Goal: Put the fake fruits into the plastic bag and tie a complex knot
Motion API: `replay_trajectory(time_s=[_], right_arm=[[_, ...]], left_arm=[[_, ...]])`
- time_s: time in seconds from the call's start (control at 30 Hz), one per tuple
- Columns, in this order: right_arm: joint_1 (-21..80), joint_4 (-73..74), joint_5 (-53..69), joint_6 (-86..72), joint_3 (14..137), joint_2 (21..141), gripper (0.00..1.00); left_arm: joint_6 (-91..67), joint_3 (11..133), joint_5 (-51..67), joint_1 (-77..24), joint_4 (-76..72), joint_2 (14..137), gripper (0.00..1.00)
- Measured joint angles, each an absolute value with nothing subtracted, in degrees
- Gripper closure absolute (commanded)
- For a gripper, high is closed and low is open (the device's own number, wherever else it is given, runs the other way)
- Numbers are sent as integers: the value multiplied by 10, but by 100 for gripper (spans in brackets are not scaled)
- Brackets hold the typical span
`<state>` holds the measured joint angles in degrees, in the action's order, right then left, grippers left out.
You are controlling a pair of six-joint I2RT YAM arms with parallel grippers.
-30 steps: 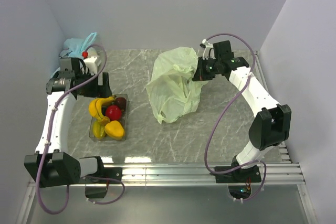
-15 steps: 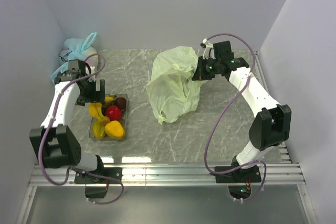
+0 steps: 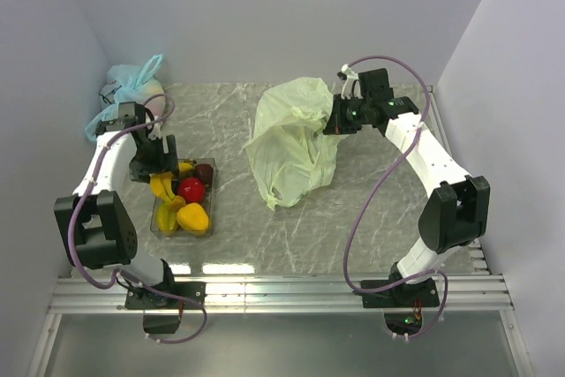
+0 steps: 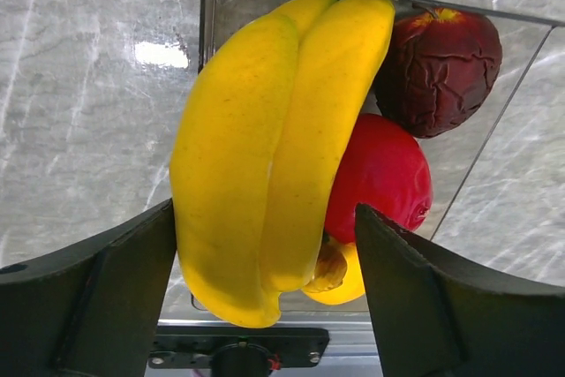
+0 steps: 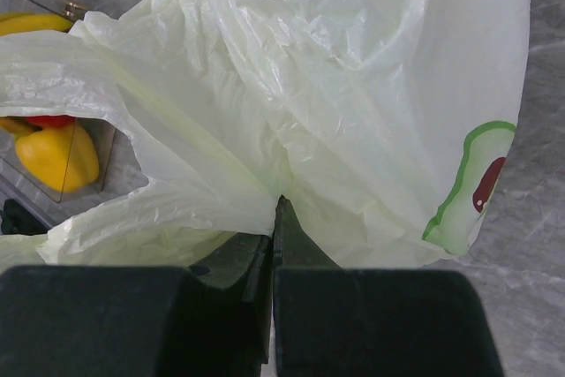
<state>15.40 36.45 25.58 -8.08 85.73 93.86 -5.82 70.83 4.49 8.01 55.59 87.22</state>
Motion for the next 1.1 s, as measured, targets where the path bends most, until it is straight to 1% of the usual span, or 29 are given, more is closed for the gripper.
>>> replay_trajectory(time_s=[0.23,0.3,0.33,0.43,0.47,0.53,0.57,0.63,0.73,0.8,0.83,0.9,0.93,1.03,1.1], right_arm=[[154,365,250,-81,861,941,100],[154,364,250,-81,863,942,100],[154,365,250,-81,863,943,100],[154,364,250,-81,864,947,100],[154,365,250,-81,864,948,100],[154,365,249,-81,864,950,100],[154,365,249,-81,864,950,100],[154,365,249,-80,864,950,100],[154,365,249,-81,864,950,100],[154,365,249,-81,864,950,100],[154,365,249,-81,864,950,100],[154,365,249,-81,864,950,100],[154,365,249,-82,864,950,100],[154,365,252,-89,864,950,100],[154,365,261,-100,865,950,100]], left_arm=[[-73,704,74,107,560,881,17],[-74,704,78,108,560,890,20],[-74,704,78,108,561,896,24],[-73,704,84,110,561,905,31],[-73,704,87,110,562,906,38],[-72,706,95,110,566,906,47],[-71,709,98,110,569,906,55],[-69,716,103,110,576,905,58],[-69,726,107,110,583,897,69],[-67,734,107,110,588,888,73],[-67,738,107,110,592,882,77],[-65,747,107,110,599,871,78],[-64,752,107,110,601,866,84],[-54,772,108,110,608,851,94],[-46,788,117,110,612,843,97]])
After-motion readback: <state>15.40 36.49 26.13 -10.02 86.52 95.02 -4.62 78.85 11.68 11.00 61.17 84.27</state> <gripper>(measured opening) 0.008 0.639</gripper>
